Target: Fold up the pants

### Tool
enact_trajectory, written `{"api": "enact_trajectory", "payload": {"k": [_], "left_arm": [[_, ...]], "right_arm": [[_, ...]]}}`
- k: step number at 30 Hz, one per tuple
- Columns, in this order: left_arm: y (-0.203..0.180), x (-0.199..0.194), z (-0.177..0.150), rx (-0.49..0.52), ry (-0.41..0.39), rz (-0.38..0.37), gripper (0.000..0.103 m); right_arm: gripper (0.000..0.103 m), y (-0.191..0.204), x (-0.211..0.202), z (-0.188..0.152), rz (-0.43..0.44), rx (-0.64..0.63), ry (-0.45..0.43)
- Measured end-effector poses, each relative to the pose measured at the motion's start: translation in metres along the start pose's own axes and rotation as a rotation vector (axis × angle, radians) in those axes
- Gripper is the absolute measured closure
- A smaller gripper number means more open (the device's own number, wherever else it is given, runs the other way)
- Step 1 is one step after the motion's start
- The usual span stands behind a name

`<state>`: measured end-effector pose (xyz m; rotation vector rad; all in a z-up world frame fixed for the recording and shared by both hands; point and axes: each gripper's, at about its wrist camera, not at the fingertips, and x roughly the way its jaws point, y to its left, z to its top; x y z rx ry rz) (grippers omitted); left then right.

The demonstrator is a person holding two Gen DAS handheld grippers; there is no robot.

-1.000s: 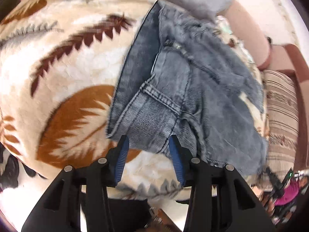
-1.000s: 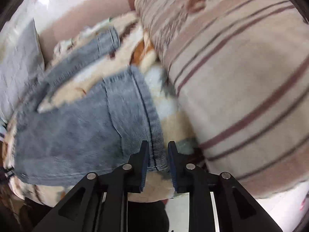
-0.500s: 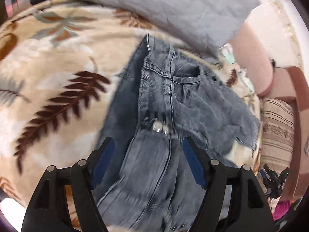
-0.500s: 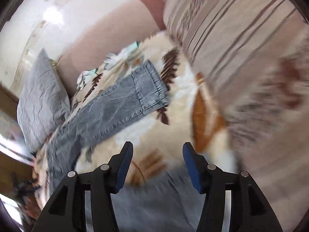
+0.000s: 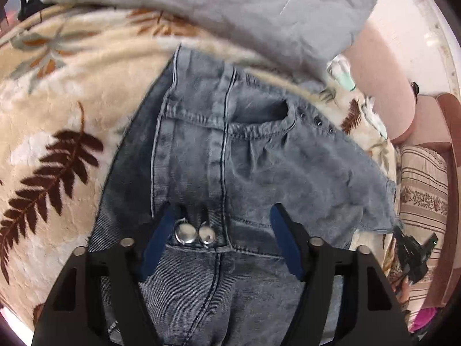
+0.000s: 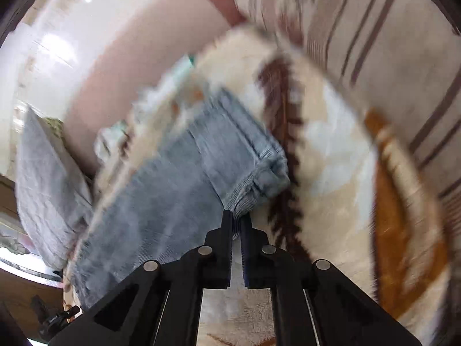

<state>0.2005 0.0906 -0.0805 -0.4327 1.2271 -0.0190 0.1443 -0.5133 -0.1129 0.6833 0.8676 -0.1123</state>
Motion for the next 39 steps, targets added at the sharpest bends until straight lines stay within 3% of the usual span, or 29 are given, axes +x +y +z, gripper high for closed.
{"api": "enact_trajectory", "payload": {"k": [1,4,7,9,10,12,14,15,20,26,31,33,34,35,36,37,38,39], "left_arm": [[-0.001,0.002,0.001,0.018,-0.012,0.056,0.039],[0.004,0.026,0.004,0.027,0.059,0.166,0.055],[0.022,0.012,0.005,-0.035,0.070,0.099,0.059],[0.032,-0.012,0.012,-0.038,0.015,0.065,0.059],[0.035,-0.022,0.016,-0.033,-0.014,0.068,0.059],[0.039,-0.041,0.034,-0.025,-0.070,0.079,0.054],[0.039,-0.043,0.053,-0.027,-0.079,0.069,0.030],[0.037,-0.038,0.063,-0.031,-0.072,0.070,0.029],[0.024,0.005,0.097,-0.051,0.013,0.092,0.029],[0.027,0.013,0.128,-0.085,0.016,0.040,0.029],[0.031,0.041,0.141,-0.080,0.099,0.039,0.029],[0.031,0.057,0.141,-0.087,0.125,0.053,0.029],[0.029,0.059,0.139,-0.088,0.111,0.057,0.027],[0.024,0.055,0.137,-0.073,0.073,0.054,0.027],[0.019,0.053,0.135,-0.054,0.056,0.038,0.035],[0.012,0.050,0.134,-0.029,0.041,0.027,0.073],[0.004,0.047,0.132,0.000,0.036,0.043,0.102],[-0.004,0.042,0.130,0.035,0.026,0.084,0.102]], "right_arm": [[0.099,-0.006,-0.001,0.001,-0.032,-0.006,-0.008],[0.098,-0.019,0.028,-0.007,-0.118,-0.008,0.129],[0.088,-0.010,0.007,-0.005,-0.091,-0.023,0.080],[0.082,-0.004,-0.013,0.002,-0.070,-0.056,0.035],[0.074,-0.001,-0.022,0.008,-0.069,-0.082,0.007],[0.048,0.004,-0.032,0.023,-0.054,-0.117,-0.021],[0.039,0.014,-0.027,0.042,-0.050,-0.141,-0.028],[0.037,0.018,-0.025,0.048,-0.045,-0.150,-0.013],[0.037,0.036,0.032,0.084,-0.040,-0.156,0.060],[0.037,0.046,0.092,0.105,-0.077,-0.188,0.101],[0.036,0.050,0.121,0.104,-0.071,-0.244,0.155],[0.037,0.057,0.122,0.100,-0.102,-0.305,0.134],[0.040,0.062,0.123,0.098,-0.134,-0.343,0.127],[0.055,0.067,0.122,0.096,-0.176,-0.377,0.117],[0.080,0.069,0.122,0.094,-0.206,-0.403,0.110],[0.083,0.075,0.119,0.091,-0.246,-0.445,0.098],[0.090,0.079,0.116,0.089,-0.271,-0.468,0.088],[0.091,0.082,0.112,0.088,-0.286,-0.477,0.076]]}}
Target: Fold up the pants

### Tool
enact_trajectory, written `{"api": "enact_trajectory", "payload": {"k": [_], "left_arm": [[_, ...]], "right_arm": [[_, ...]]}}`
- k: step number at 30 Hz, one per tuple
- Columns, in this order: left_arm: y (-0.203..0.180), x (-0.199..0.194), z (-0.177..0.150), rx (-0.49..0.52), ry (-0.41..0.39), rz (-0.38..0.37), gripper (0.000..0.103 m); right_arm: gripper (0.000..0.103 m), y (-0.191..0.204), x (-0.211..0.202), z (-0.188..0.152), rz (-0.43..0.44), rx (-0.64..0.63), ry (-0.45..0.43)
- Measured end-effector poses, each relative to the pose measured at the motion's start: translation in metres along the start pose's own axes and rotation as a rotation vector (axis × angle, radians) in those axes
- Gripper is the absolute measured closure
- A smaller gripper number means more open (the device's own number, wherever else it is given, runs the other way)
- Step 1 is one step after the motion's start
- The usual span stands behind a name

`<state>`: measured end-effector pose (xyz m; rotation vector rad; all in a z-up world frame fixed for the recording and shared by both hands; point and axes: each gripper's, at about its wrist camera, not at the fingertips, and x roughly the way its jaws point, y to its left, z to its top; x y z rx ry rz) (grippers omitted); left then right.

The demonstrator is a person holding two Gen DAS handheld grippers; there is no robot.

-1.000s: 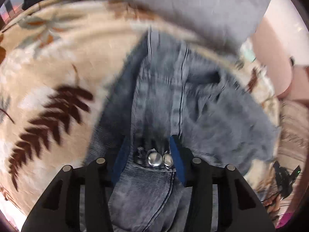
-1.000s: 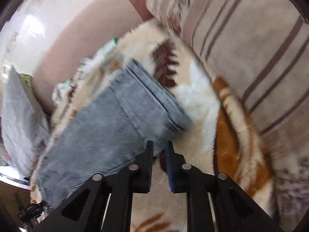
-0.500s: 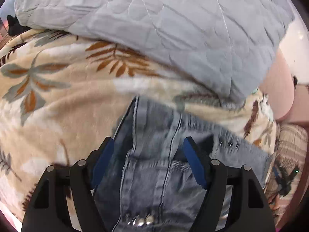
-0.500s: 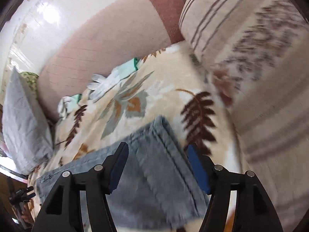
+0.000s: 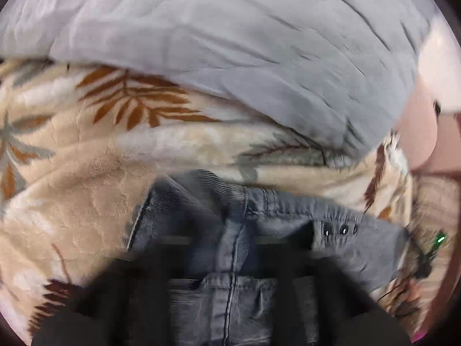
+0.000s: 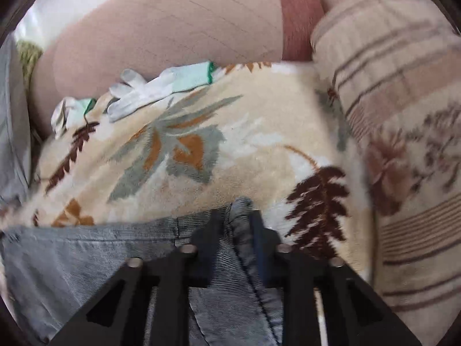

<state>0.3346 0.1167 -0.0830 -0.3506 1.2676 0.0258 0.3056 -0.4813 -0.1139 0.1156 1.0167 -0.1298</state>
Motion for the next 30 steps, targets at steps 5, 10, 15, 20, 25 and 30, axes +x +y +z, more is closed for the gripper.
{"api": "enact_trajectory", "payload": {"k": [5,10,15,20,25,30], "left_arm": [[-0.019,-0.059,-0.022,0.103,-0.196,0.119,0.102],[-0.019,-0.125,-0.058,0.125,-0.313,0.079,0.102],[-0.022,-0.171,-0.118,0.136,-0.390,0.041,0.102],[0.002,-0.193,-0.191,0.126,-0.405,-0.014,0.101],[0.030,-0.159,-0.257,0.113,-0.293,-0.004,0.101],[0.062,-0.128,-0.287,0.041,-0.129,-0.031,0.100]], "right_arm": [[0.092,-0.008,-0.052,-0.009,0.004,0.045,-0.091],[0.092,-0.022,-0.119,-0.035,0.017,0.048,-0.160],[0.092,-0.046,-0.197,-0.096,0.058,0.066,-0.221],[0.092,-0.070,-0.244,-0.187,0.075,0.080,-0.210],[0.092,-0.094,-0.240,-0.280,0.072,0.161,-0.103],[0.085,-0.091,-0.236,-0.318,0.039,0.194,-0.005]]}}
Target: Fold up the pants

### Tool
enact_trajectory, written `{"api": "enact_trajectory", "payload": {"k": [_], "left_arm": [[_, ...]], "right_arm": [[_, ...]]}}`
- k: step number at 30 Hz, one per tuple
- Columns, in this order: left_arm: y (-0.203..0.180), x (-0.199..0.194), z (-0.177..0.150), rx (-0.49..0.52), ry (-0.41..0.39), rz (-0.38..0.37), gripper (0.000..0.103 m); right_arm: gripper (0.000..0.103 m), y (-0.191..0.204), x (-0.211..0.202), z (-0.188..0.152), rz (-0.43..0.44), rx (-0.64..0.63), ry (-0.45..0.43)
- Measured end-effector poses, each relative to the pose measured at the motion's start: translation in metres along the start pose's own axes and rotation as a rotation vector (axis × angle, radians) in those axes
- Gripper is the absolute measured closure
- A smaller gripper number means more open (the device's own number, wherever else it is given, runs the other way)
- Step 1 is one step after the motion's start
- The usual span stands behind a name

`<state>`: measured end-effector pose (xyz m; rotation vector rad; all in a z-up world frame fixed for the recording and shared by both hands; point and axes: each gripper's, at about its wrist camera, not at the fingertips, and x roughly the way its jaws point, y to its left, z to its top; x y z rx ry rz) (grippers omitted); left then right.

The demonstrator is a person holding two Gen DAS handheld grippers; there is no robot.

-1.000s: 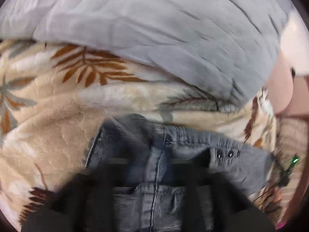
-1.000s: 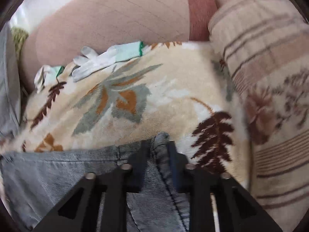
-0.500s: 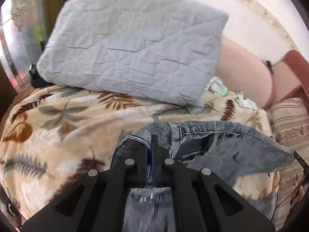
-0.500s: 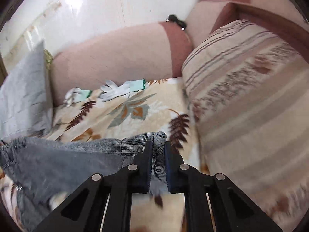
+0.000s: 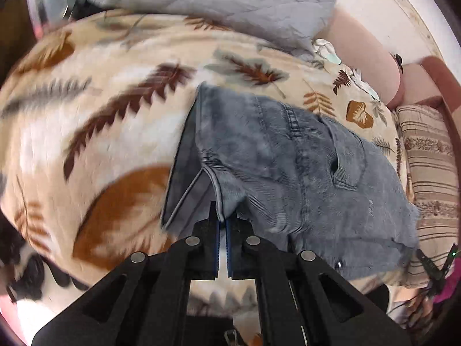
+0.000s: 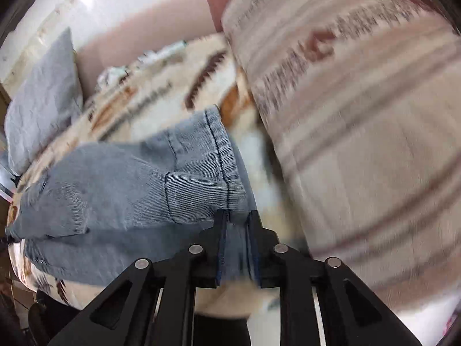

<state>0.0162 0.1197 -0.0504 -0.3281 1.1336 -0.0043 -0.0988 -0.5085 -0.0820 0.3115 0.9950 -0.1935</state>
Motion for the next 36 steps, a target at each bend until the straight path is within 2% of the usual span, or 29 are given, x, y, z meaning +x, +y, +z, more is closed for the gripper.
{"api": "enact_trajectory", "payload": {"k": [2,3,4,6,7,8,10,12,14,17,21,25,26,27,28,29,30,32,36], "left_arm": [[0.005,-0.018,-0.008,-0.006,-0.025,-0.006,0.099],[0.007,-0.031,-0.013,-0.014,-0.052,-0.023,0.097],[0.006,-0.040,-0.014,-0.017,-0.068,-0.051,0.090],[0.001,-0.050,-0.014,-0.021,-0.094,-0.081,0.067],[-0.003,-0.051,-0.013,-0.024,-0.106,-0.093,0.044],[-0.008,-0.050,-0.011,-0.025,-0.120,-0.108,0.033],[-0.016,-0.040,-0.009,-0.027,-0.110,-0.120,0.032],[-0.020,-0.022,-0.007,-0.040,-0.056,-0.135,0.033],[-0.019,-0.010,-0.007,-0.069,-0.028,-0.142,0.033],[-0.009,0.007,-0.006,-0.131,0.019,-0.180,0.032],[0.003,0.030,-0.002,-0.204,0.078,-0.203,0.032],[0.003,0.046,0.009,-0.262,0.103,-0.213,0.032],[0.001,0.046,0.012,-0.264,0.094,-0.213,0.032],[0.000,0.045,0.016,-0.263,0.084,-0.208,0.034],[-0.002,0.042,0.020,-0.262,0.072,-0.204,0.051],[-0.003,0.041,0.022,-0.261,0.070,-0.210,0.074],[-0.001,0.038,0.025,-0.261,0.072,-0.218,0.081],[0.001,0.025,0.025,-0.262,0.051,-0.250,0.082],[0.003,-0.006,0.006,-0.218,0.020,-0.263,0.083]], "right_arm": [[0.082,0.011,-0.028,-0.001,-0.008,-0.020,-0.062],[0.075,0.016,-0.037,-0.001,0.003,-0.029,-0.085],[0.070,0.028,-0.050,0.001,0.050,-0.038,-0.116],[0.043,0.053,-0.059,0.004,0.171,-0.050,-0.133],[0.038,0.075,-0.055,0.005,0.264,-0.063,-0.112],[0.035,0.096,-0.047,0.006,0.344,-0.069,-0.076],[0.035,0.136,-0.019,0.002,0.494,-0.061,0.037],[0.035,0.171,0.016,-0.006,0.582,-0.038,0.171],[0.035,0.198,0.044,-0.016,0.603,-0.031,0.264],[0.035,0.215,0.074,-0.025,0.586,0.019,0.340],[0.035,0.207,0.093,-0.038,0.580,0.148,0.388],[0.035,0.203,0.100,-0.033,0.599,0.273,0.307],[0.038,0.204,0.104,-0.032,0.609,0.291,0.295],[0.048,0.206,0.109,-0.031,0.607,0.302,0.298],[0.061,0.207,0.112,-0.032,0.598,0.311,0.302],[0.100,0.209,0.116,-0.033,0.601,0.320,0.318],[0.099,0.208,0.115,-0.034,0.617,0.323,0.322],[0.099,0.206,0.095,-0.032,0.653,0.289,0.285],[0.099,0.188,0.041,-0.035,0.721,0.182,0.243]]}}
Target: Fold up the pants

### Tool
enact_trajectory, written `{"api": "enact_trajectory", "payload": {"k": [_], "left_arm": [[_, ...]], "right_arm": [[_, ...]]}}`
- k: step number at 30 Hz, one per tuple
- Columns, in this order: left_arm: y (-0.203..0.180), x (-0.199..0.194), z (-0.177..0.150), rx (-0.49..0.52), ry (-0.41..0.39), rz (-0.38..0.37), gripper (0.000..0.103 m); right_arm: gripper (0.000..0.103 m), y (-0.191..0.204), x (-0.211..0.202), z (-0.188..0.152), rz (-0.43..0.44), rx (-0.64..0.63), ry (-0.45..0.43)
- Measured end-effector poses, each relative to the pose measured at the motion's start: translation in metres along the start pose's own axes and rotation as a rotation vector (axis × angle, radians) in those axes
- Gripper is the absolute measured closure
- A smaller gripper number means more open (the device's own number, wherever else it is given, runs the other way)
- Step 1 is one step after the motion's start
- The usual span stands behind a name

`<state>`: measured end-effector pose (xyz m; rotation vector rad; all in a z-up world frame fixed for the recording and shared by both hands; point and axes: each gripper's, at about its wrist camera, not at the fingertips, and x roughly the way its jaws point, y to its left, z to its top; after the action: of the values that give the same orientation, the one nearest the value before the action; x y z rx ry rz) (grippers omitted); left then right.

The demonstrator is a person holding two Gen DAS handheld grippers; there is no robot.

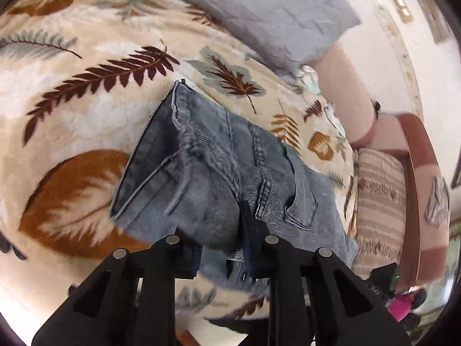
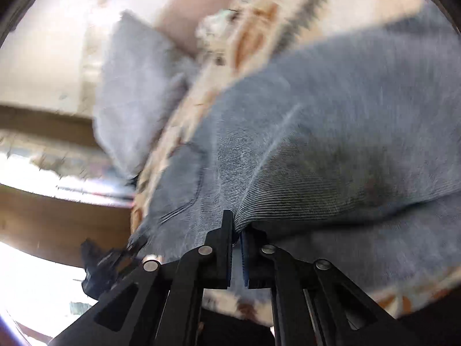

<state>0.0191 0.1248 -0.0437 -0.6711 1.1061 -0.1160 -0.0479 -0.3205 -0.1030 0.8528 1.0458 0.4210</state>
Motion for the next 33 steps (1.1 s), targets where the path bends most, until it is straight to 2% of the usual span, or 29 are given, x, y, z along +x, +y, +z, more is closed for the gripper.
{"api": "enact_trajectory", "payload": {"k": [3,4,6,9,12,13,14,15,17,19,21,23,25,26,27,28,30,31,33], "left_arm": [[0.012,0.011,-0.020,0.015,0.021,0.055,0.083],[0.018,0.023,-0.022,0.004,0.043,0.091,0.083],[0.029,0.038,-0.023,-0.032,0.079,0.118,0.082],[0.029,0.028,-0.021,-0.037,0.073,0.088,0.080],[0.023,0.009,-0.022,0.014,0.017,0.080,0.069],[0.023,0.007,-0.022,0.020,0.012,0.071,0.059],[0.023,0.007,-0.023,0.015,0.012,0.061,0.054],[0.024,0.009,-0.024,0.004,0.015,0.054,0.053],[0.023,0.019,-0.024,-0.005,0.032,0.065,0.052],[0.021,0.033,-0.024,-0.020,0.061,0.084,0.052],[0.019,0.043,-0.023,-0.031,0.084,0.106,0.052],[0.016,0.042,-0.021,-0.031,0.076,0.121,0.052],[0.013,0.039,-0.018,-0.033,0.066,0.126,0.053],[0.012,0.035,-0.017,-0.037,0.060,0.127,0.060],[0.008,0.030,-0.016,-0.035,0.048,0.113,0.066],[0.007,0.026,-0.015,-0.027,0.038,0.104,0.073],[0.004,0.020,-0.015,0.000,0.018,0.121,0.073],[0.004,0.022,-0.014,0.011,0.018,0.137,0.073],[0.009,0.037,-0.015,0.018,0.043,0.200,0.073]], "right_arm": [[0.098,-0.009,-0.004,-0.024,-0.023,-0.007,0.043],[0.097,-0.018,0.002,-0.030,-0.045,-0.001,0.069],[0.093,-0.038,0.020,-0.036,-0.114,0.014,0.094],[0.092,-0.053,0.010,-0.031,-0.065,0.094,0.092],[0.085,-0.062,-0.049,-0.015,-0.101,0.071,-0.043],[0.082,-0.070,-0.074,-0.011,-0.128,0.079,-0.108],[0.074,-0.083,-0.102,-0.007,-0.163,0.108,-0.184],[0.065,-0.100,-0.130,-0.005,-0.210,0.152,-0.258],[0.061,-0.131,-0.165,-0.001,-0.259,0.244,-0.351],[0.061,-0.157,-0.182,0.005,-0.248,0.329,-0.406],[0.059,-0.171,-0.183,0.015,-0.228,0.351,-0.416],[0.059,-0.178,-0.173,0.027,-0.261,0.360,-0.404],[0.061,-0.185,-0.164,0.038,-0.252,0.372,-0.386],[0.085,-0.180,-0.163,0.044,-0.256,0.357,-0.386],[0.095,-0.170,-0.167,0.048,-0.262,0.305,-0.394],[0.095,-0.155,-0.177,0.047,-0.274,0.237,-0.430],[0.095,-0.129,-0.193,0.039,-0.356,0.106,-0.488],[0.095,-0.122,-0.196,0.035,-0.400,0.067,-0.488],[0.095,-0.131,-0.187,0.029,-0.456,0.084,-0.428]]}}
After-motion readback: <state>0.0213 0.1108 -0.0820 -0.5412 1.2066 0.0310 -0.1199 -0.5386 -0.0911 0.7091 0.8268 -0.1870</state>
